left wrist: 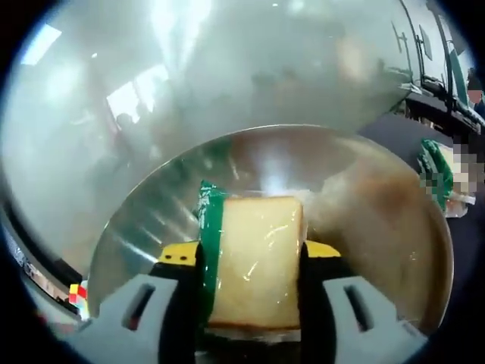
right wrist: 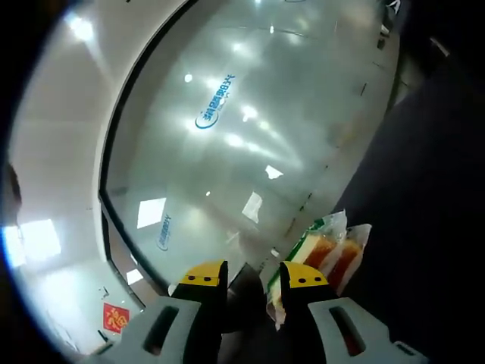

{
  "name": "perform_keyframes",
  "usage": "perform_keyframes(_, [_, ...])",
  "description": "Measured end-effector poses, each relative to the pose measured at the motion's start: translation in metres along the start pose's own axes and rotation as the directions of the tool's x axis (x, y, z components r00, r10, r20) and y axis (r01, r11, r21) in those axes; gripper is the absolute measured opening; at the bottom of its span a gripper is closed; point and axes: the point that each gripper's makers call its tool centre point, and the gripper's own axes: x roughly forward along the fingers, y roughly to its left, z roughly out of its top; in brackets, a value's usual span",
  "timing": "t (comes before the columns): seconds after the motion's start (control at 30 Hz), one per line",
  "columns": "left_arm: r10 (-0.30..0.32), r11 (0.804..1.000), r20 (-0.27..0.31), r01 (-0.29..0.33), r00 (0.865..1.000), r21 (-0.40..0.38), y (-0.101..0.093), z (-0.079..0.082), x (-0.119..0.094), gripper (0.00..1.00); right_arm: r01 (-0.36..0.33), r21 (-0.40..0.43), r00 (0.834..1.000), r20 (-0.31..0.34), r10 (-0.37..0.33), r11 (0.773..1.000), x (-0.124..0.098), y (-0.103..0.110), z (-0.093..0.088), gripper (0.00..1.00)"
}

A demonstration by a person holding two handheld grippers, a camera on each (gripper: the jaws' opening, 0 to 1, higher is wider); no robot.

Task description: Pick up the bread from the bowl and place it onto the table

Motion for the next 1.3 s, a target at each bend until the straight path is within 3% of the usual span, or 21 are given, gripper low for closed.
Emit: perform_keyframes(1.3, [-0.042,0.999,0.057,0.043,0.998,-0.017,-0.005,0.018,-0.011,0.36,-0.002,0.028,1.0,-0.004,0.002,1.0,0.001,-0.002,0.002,0.24])
